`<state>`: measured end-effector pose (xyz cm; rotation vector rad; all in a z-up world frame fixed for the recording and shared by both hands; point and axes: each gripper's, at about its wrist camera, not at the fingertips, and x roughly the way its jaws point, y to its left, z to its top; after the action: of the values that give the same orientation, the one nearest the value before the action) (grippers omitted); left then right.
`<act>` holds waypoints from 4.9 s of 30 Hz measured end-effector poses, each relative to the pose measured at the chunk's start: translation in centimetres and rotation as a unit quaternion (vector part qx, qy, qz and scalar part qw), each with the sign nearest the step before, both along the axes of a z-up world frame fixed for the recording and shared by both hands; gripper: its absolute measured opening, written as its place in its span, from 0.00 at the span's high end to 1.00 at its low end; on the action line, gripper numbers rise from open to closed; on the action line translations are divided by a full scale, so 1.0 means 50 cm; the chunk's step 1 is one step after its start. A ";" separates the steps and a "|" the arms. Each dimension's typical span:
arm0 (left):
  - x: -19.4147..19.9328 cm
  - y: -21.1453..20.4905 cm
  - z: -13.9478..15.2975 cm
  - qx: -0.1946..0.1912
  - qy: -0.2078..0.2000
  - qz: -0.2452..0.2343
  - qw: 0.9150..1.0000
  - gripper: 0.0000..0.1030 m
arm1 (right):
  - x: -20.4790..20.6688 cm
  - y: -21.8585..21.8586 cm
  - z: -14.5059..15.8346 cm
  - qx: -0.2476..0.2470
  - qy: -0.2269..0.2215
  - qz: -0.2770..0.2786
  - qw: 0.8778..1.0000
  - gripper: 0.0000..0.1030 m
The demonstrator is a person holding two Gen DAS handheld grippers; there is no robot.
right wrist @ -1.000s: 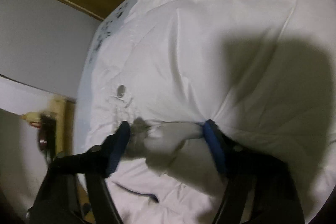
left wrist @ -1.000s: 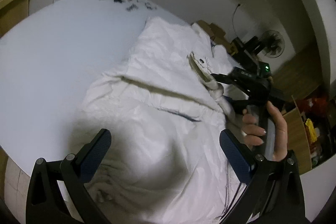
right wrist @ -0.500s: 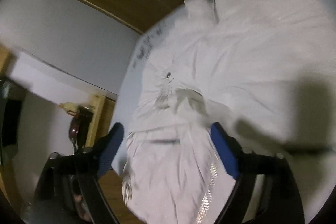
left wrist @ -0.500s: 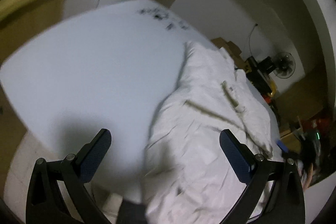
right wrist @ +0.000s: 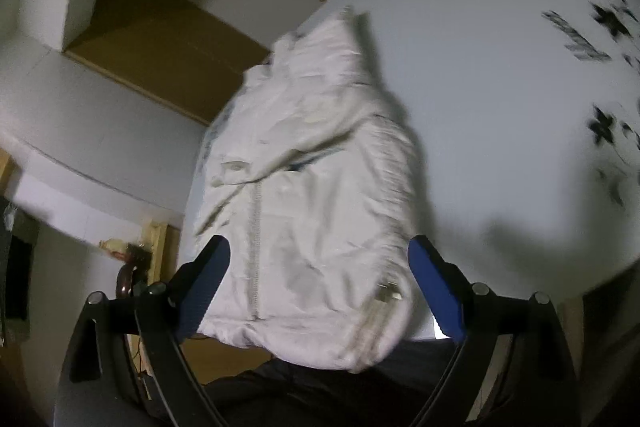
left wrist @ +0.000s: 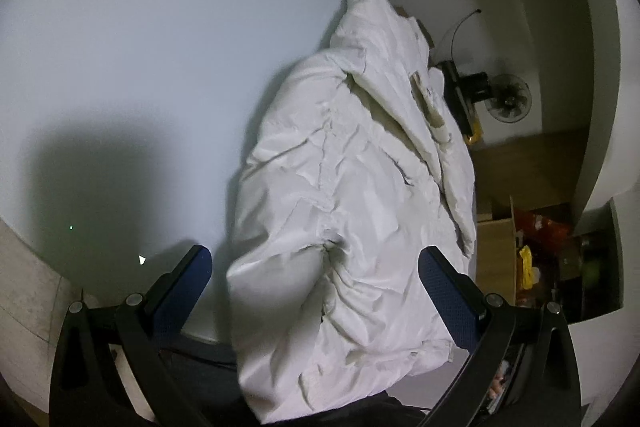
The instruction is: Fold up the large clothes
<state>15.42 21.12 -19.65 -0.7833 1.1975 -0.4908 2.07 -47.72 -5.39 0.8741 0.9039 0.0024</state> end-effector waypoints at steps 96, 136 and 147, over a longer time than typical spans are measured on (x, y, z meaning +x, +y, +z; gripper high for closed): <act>0.041 -0.057 0.174 -0.085 -0.077 -0.117 0.986 0.87 | 0.025 -0.029 0.029 0.150 -0.011 0.101 0.983 0.88; 0.850 -0.381 0.022 0.020 0.110 -0.064 0.992 0.82 | 0.788 -0.281 -0.201 0.239 0.148 -0.035 0.959 0.78; 0.749 -0.241 0.304 -0.010 -0.105 0.057 0.993 0.00 | 0.643 -0.296 0.055 0.227 -0.088 -0.094 0.965 0.06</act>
<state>52.86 9.08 -4.47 -0.7913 0.9495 -0.4794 34.24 -62.52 -2.66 1.3625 0.6592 0.1255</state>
